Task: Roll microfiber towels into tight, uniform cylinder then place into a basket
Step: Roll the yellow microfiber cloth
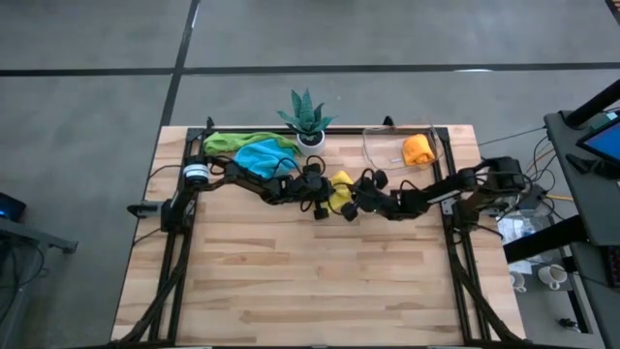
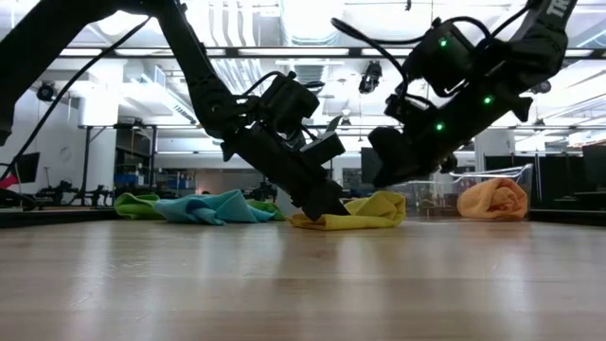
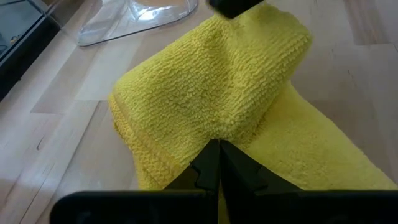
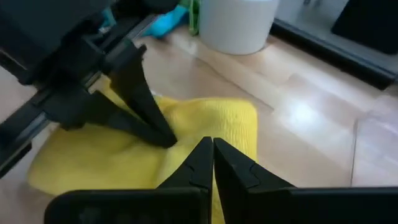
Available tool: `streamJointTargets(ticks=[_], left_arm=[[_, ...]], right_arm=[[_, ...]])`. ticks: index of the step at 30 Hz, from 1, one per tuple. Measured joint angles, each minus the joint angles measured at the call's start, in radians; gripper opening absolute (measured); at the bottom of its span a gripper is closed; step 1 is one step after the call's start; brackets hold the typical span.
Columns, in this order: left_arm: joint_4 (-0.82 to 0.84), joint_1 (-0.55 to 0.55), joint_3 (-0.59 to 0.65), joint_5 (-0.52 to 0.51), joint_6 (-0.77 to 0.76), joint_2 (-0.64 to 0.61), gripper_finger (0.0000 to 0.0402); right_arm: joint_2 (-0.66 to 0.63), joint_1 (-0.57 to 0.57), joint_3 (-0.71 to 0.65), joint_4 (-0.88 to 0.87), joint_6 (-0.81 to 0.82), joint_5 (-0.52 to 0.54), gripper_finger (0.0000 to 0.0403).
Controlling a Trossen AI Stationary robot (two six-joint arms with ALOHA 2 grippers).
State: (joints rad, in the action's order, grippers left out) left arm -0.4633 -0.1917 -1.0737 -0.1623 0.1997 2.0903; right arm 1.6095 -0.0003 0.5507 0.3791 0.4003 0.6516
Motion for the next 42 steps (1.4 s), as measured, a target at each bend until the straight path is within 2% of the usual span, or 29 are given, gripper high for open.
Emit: streamJointTargets(ticks=[6, 18, 23, 32, 37, 42], left_arm=[[0.001, 0.000, -0.001, 0.000, 0.016, 0.000, 0.0000], [0.009, 0.000, -0.001, 0.000, 0.017, -0.014, 0.0000], [0.008, 0.000, 0.000, -0.002, 0.027, -0.033, 0.0000], [0.066, 0.023, 0.003, -0.001, 0.045, -0.096, 0.0000], [0.005, 0.043, 0.003, 0.082, 0.024, -0.092, 0.0000], [-0.099, 0.039, -0.008, 0.085, 0.006, -0.013, 0.0000]], right_arm=[[0.022, 0.001, 0.000, 0.014, 0.011, -0.109, 0.0008], [0.119, 0.013, -0.007, 0.031, 0.117, -0.107, 0.0008], [0.175, 0.013, -0.005, 0.108, 0.120, -0.098, 0.0008], [0.182, 0.013, -0.006, 0.130, 0.120, -0.102, 0.0008], [0.180, 0.013, -0.006, 0.131, 0.121, -0.105, 0.0008], [0.179, 0.013, -0.007, 0.134, 0.124, -0.106, 0.0008]])
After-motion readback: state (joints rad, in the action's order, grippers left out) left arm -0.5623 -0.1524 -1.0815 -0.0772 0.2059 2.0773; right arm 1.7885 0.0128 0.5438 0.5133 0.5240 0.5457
